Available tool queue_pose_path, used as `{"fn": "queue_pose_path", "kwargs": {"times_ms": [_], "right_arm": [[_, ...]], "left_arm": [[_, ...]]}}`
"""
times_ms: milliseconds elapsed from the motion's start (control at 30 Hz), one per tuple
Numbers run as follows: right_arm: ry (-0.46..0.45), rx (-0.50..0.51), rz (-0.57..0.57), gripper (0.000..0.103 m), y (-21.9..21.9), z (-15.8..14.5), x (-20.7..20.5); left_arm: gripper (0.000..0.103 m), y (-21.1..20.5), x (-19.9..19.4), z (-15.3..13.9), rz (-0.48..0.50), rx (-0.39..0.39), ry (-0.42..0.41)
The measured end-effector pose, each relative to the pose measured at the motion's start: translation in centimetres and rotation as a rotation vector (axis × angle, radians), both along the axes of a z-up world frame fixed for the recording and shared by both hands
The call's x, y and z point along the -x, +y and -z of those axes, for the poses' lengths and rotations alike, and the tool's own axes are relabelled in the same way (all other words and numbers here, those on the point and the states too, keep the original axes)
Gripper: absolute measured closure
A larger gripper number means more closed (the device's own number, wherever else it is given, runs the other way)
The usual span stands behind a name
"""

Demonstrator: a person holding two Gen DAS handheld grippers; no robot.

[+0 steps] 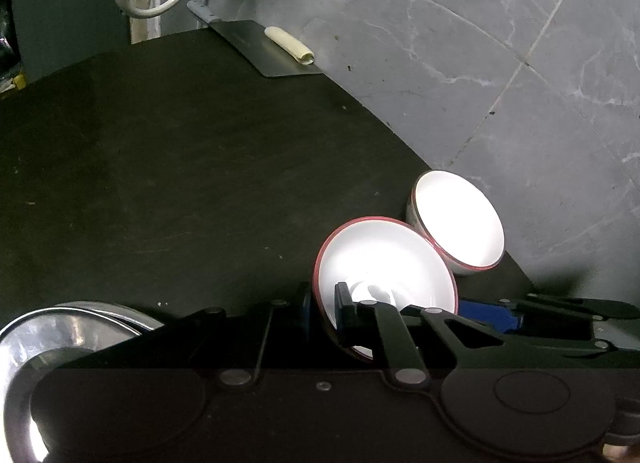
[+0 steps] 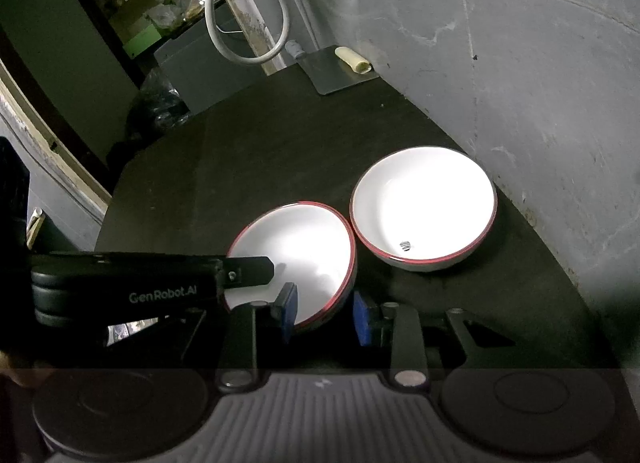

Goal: Organize plates and bowls
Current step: 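Lift the white bowl with the left gripper and carry it toward the steel bowl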

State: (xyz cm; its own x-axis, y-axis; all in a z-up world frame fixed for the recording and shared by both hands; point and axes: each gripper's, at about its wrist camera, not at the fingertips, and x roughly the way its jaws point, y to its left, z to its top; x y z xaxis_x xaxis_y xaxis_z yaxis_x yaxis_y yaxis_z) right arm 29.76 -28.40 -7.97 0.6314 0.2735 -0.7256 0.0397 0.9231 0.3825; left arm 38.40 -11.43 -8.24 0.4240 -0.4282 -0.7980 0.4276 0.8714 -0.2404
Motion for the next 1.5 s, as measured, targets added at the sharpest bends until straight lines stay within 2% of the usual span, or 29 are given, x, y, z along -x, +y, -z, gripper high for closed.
{"fn": "queue_pose_path", "kwargs": {"times_ms": [567, 867, 1500], "right_arm": [[0.005, -0.018, -0.007, 0.070, -0.1, 0.0, 0.1], [-0.027, -0.028, -0.015, 0.070, 0.2, -0.9, 1.4], [-0.141, -0.035, -0.073, 0.070, 4.1, -5.5, 7.7]], "left_arm": [[0.091, 0.2, 0.6, -0.2, -0.002, 0.009, -0.014], [0.091, 0.9, 1.9, -1.6, -0.003, 0.009, -0.053], [0.091, 5.9, 9.6, -6.7, -0.058, 0.010, -0.179]]}}
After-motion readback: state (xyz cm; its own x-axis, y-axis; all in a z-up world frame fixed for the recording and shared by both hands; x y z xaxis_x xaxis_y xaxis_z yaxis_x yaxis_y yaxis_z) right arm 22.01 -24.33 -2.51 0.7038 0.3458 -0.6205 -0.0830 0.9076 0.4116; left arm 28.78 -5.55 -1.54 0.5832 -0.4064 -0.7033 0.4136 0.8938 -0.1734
